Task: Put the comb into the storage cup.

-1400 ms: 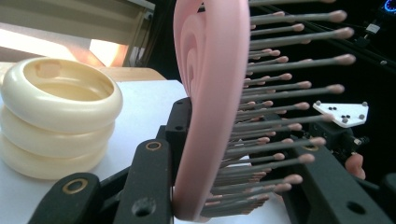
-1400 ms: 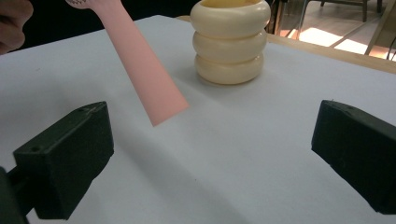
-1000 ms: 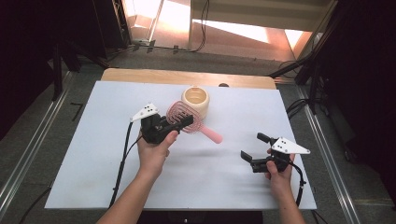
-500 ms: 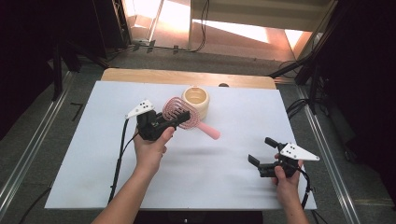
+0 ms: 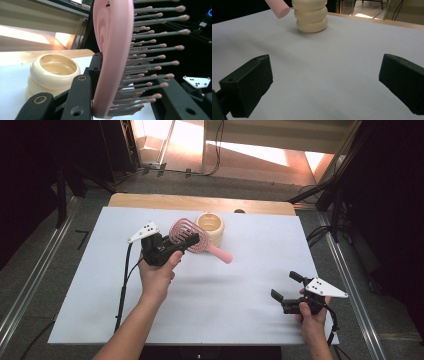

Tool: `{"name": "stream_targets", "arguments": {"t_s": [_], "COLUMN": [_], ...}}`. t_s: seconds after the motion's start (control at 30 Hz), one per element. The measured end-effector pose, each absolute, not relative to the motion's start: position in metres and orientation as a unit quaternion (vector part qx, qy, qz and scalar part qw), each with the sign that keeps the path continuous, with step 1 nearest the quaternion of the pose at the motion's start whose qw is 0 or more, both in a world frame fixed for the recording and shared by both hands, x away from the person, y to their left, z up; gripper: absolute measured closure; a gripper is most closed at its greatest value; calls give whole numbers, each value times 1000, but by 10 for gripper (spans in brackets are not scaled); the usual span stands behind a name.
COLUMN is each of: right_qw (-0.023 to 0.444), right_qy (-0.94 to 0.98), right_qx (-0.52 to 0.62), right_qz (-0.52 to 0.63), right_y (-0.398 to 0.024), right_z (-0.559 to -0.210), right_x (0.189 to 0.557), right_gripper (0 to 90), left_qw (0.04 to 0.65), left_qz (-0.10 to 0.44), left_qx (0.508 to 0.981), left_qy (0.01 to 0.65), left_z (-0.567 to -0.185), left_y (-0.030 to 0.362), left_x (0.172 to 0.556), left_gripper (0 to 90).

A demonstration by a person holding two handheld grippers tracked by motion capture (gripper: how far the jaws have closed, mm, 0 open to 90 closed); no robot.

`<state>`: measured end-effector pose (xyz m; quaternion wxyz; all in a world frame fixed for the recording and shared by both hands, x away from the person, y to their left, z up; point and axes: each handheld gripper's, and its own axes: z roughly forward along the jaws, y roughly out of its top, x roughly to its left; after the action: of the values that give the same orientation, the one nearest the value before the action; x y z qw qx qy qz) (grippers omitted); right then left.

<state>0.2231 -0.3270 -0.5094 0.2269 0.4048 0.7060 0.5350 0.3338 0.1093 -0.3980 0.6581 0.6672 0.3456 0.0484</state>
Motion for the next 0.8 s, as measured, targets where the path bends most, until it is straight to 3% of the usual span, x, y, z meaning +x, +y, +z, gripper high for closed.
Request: {"name": "stream_targets", "arguments": {"t_s": [0.8], "right_qw": [224], "right_qy": [708], "right_qx": [404], "right_qz": [534], "right_y": [-328], "right_z": [-510], "right_x": [221], "right_gripper": [0], "left_qw": [655], "left_qz": [70], "left_qx": [666], "left_qy": [350], "left_z": [-384], "left_y": [117], "left_x": [348], "left_gripper": [656]}}
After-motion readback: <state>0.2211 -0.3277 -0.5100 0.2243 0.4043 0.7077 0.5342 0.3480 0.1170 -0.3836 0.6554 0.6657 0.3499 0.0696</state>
